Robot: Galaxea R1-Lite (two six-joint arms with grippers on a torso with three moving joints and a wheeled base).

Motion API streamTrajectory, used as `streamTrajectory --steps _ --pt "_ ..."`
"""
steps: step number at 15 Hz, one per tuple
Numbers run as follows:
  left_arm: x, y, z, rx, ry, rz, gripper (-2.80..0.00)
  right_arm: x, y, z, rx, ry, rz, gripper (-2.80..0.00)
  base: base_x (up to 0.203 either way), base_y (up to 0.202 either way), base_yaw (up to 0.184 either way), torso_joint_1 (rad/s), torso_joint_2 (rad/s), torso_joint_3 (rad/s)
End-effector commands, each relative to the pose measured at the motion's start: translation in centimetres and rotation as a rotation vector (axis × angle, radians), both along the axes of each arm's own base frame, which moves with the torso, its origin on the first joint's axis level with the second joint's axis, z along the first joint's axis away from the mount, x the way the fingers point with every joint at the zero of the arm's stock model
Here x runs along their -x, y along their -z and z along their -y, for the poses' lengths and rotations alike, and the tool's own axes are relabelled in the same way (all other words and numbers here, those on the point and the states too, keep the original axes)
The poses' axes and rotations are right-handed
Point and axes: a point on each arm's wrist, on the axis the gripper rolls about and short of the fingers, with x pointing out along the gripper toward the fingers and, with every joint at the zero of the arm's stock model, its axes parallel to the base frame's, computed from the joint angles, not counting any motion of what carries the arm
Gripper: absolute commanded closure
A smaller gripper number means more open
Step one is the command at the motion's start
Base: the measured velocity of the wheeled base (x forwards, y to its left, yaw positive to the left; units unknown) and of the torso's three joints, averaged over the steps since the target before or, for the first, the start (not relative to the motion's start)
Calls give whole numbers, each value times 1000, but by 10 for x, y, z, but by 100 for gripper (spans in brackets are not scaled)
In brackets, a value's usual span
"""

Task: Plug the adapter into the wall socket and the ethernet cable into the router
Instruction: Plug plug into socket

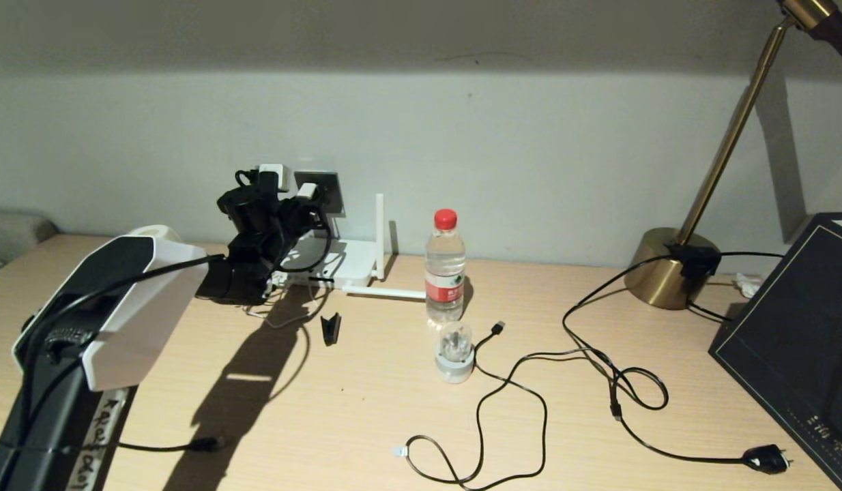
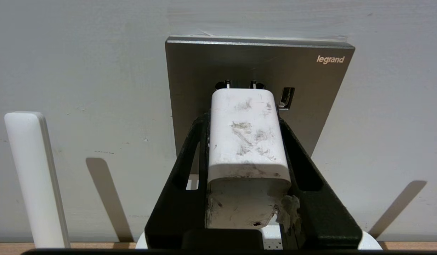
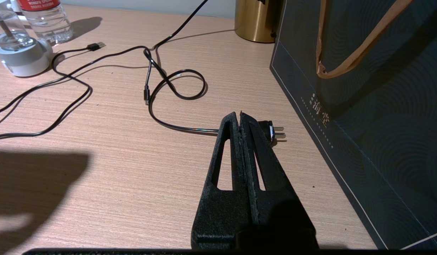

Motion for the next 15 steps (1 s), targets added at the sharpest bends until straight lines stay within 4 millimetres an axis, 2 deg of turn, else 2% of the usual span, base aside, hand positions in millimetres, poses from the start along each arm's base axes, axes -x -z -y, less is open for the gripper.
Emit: streamTrajectory --steps 1,6,9,15 --pt "3 -1 0 -1 0 -5 0 0 0 0 0 0 -1 0 0 0 0 0 0 0" --pt "3 -6 -4 -7 0 -18 0 0 0 0 0 0 -1 0 0 0 0 0 0 0" --pt "2 -16 -3 -8 2 -21 0 0 0 0 0 0 -1 0 0 0 0 0 0 0" --pt "2 -16 -3 -11 2 -44 0 0 0 0 0 0 -1 0 0 0 0 0 0 0"
